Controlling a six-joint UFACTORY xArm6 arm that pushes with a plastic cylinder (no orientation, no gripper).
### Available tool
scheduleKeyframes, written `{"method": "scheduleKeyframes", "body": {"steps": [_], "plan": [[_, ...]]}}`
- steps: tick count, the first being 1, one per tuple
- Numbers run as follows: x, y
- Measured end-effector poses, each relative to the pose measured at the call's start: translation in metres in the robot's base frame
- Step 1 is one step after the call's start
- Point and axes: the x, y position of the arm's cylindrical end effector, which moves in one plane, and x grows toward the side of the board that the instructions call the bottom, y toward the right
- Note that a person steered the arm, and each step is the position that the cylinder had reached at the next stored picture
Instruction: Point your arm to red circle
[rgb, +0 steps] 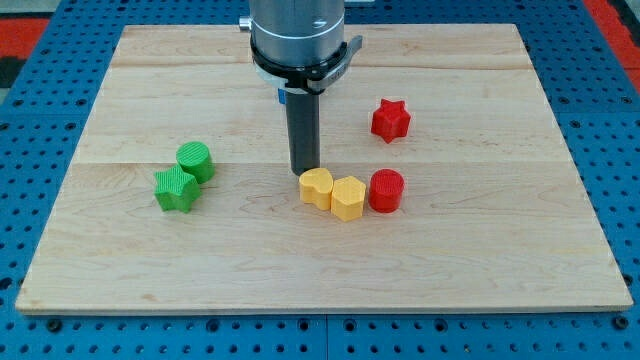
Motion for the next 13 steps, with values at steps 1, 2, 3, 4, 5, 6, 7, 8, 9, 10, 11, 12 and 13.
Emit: {"method": "scheduleKeyframes", "body": {"steps": [1, 2, 3, 4, 5, 6, 7, 8, 9, 10, 11, 12, 13], "plan": [[-0.012, 0.001], [-0.017, 0.023], [-0.017, 0.067], [-0.017, 0.116], [-0.011, 0.168], [0.009, 0.213], [0.034, 0.23], [0.052, 0.224], [0.063, 0.213], [0.063, 0.191], [0.065, 0.17], [0.069, 0.149], [0.071, 0.133]]}}
